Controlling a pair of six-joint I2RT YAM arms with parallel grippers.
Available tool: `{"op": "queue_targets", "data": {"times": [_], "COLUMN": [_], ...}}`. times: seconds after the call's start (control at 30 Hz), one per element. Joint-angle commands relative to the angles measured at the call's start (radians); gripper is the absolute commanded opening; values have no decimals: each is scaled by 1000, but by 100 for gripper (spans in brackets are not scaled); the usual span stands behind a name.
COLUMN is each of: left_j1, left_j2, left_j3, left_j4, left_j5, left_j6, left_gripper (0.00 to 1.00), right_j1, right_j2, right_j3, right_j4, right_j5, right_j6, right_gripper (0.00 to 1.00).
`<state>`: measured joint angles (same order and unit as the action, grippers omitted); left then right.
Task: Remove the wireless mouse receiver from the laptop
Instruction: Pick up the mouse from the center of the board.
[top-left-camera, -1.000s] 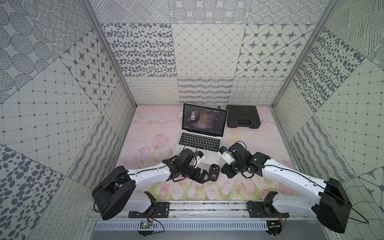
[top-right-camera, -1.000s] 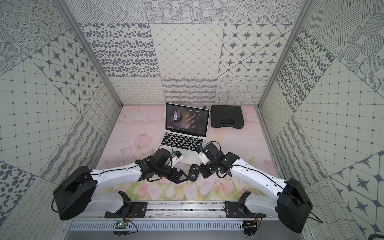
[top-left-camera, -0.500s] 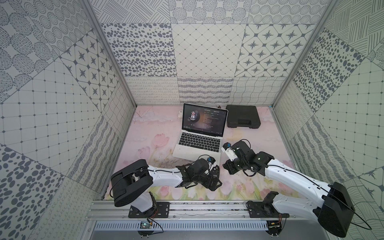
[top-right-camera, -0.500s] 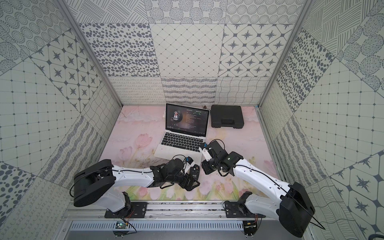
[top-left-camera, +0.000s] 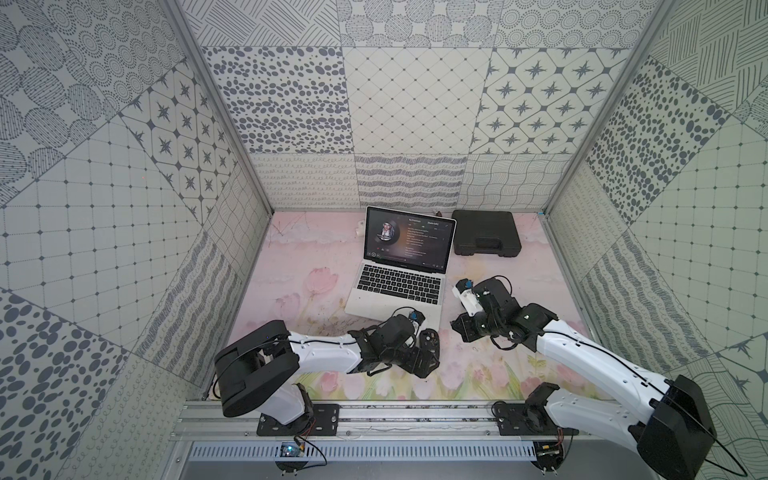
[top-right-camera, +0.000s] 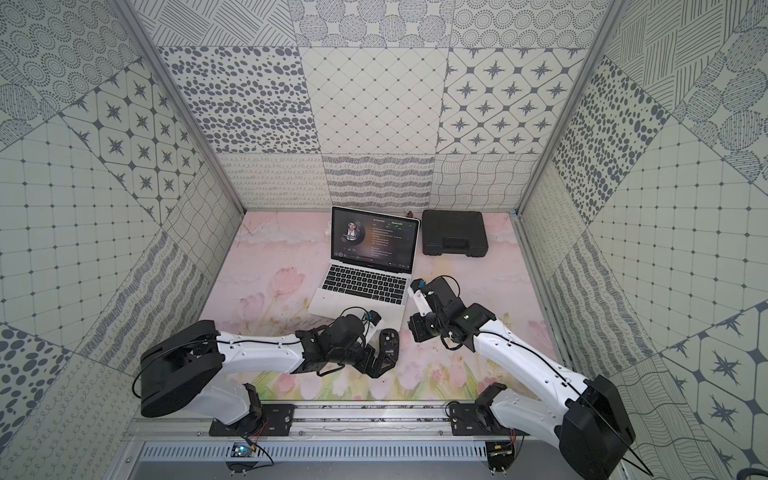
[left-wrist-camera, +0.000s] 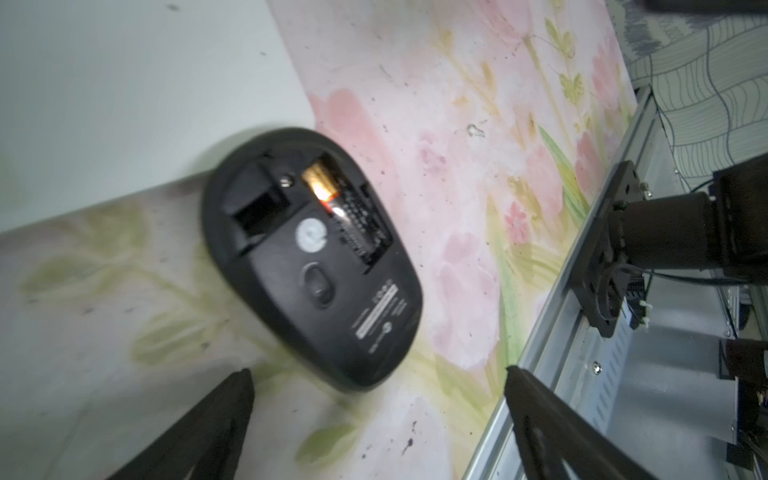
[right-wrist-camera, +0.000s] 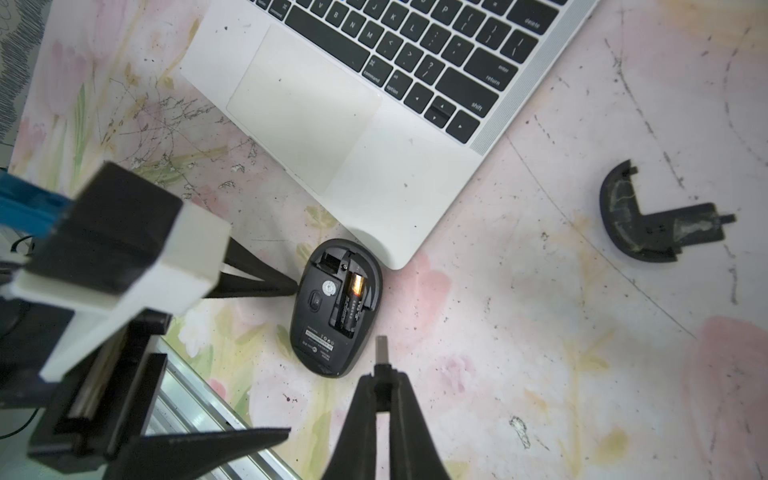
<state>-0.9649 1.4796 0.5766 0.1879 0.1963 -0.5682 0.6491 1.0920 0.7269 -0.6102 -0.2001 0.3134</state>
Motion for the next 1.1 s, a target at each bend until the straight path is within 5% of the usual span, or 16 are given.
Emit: {"op": "queue_targets", "data": {"times": [0.0, 0.17, 0.47, 1.07], "left_j1": [72, 89, 88, 101], "left_j2": [-92, -92, 111, 276], "left_j3": [-14, 48, 170, 383], "left_j4": [-121, -198, -116, -168], "left_j5": [-40, -93, 49, 209], "left_j6": [-13, -25, -101, -126], "left_gripper": [99, 99, 100, 99], "right_j1": [-3, -3, -68, -135], "right_j2": [-6, -6, -84, -104], "right_j3": [-14, -23, -54, -60], "right_j4": [60, 95, 96, 95], "right_j5": [-26, -27, 24, 46], "right_j6": [25, 42, 82, 82], "right_gripper": [0, 0, 0, 0]}}
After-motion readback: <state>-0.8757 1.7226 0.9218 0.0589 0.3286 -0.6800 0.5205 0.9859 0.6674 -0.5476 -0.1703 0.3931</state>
